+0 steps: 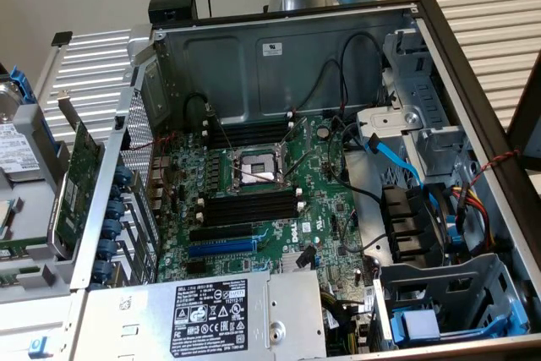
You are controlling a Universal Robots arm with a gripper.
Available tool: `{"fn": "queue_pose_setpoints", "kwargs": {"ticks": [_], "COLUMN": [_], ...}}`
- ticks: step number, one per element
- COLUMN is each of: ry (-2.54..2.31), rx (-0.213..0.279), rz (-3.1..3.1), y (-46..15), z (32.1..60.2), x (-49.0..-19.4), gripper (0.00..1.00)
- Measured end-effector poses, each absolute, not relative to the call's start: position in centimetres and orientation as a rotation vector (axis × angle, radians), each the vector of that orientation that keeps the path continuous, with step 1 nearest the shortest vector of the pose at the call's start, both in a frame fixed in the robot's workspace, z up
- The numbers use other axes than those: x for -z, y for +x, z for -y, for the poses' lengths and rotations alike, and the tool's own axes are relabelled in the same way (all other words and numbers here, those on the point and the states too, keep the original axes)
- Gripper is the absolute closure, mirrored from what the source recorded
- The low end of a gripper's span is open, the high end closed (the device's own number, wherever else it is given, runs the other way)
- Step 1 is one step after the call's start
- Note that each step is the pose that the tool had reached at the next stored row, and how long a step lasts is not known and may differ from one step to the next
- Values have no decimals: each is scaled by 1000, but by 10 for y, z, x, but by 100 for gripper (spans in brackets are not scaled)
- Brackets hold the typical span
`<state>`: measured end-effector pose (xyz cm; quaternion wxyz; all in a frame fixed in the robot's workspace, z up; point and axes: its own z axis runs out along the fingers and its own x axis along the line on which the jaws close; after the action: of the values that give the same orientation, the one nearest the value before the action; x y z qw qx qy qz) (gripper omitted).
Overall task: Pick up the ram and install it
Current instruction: 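Pick up the ram and move it above insertion slot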
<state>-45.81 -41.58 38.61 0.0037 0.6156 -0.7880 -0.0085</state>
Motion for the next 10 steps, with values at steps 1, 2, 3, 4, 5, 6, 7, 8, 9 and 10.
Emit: {"fn": "queue_pose_setpoints", "kwargs": {"ticks": [1, 2, 3, 4, 5, 6, 7, 8, 9, 10], "ry": [1946, 1962, 1976, 1989, 1999, 2010, 2020, 2032, 2043, 2055], "rx": [27, 27, 27, 26, 26, 26, 26, 26, 26, 26], "rz": [2457, 2444, 2432, 2422, 2413, 2404, 2395, 2386, 2375, 2365], "y": [-458, -458, -459, -459, -459, -460, -460, -461, -461, -461], "z": [416, 416, 416, 416, 416, 416, 416, 416, 416, 416], "x": [-386, -386, -385, -384, -384, -383, -382, -381, -380, -378], "gripper": [89, 89, 89, 89, 89, 89, 89, 89, 89, 89]}}
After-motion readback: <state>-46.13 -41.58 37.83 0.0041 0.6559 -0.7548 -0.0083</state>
